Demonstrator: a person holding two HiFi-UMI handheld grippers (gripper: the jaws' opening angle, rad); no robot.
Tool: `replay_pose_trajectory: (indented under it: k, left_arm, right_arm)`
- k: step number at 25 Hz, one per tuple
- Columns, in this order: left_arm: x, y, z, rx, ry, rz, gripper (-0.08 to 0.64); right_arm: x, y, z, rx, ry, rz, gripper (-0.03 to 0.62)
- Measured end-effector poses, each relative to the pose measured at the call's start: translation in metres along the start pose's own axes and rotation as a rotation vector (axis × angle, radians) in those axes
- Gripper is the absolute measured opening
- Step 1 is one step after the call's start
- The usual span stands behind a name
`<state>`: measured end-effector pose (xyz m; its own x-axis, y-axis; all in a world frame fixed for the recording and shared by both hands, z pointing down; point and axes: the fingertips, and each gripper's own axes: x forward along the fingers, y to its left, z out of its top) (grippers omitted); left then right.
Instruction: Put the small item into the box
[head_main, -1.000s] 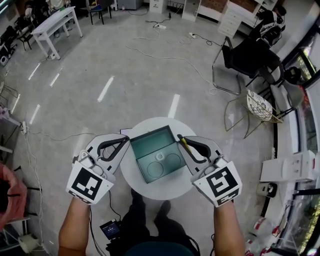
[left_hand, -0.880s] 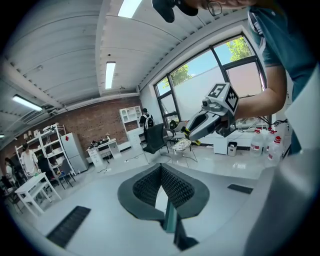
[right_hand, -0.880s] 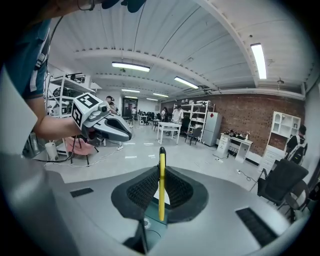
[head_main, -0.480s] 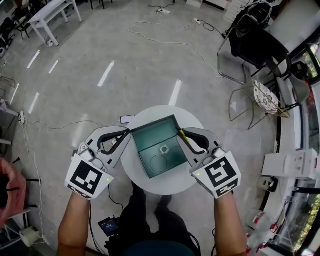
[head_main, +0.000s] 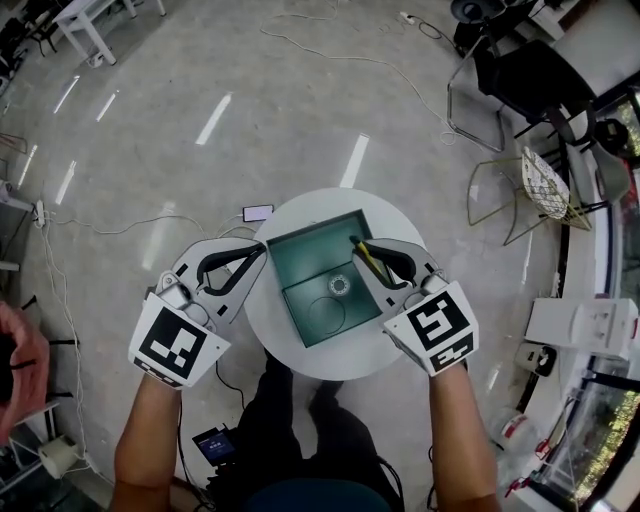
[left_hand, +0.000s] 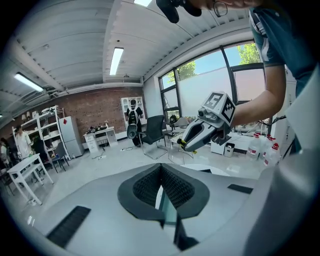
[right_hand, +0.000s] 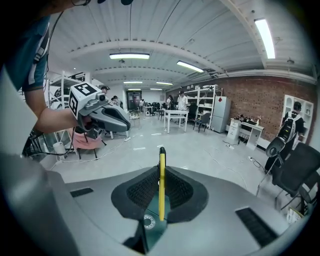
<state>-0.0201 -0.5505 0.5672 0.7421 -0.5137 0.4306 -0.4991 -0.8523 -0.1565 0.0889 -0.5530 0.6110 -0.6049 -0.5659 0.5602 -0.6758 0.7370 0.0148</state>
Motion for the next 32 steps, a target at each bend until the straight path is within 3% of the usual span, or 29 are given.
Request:
replay_pose_trajectory:
  k: [20, 32]
  left_arm:
    - [0.054, 0.025, -0.106, -0.088, 0.048, -0.031, 0.018]
    - [0.074, 0.024, -0.143, -0.111, 0.073, -0.053, 0.018]
  right_arm:
    - [0.116, -0.009, -0.097, -0.032, 0.135, 0.067, 0.061]
    - [0.15, -0.01, -0.142, -0.089, 0.234, 0.092, 0.063]
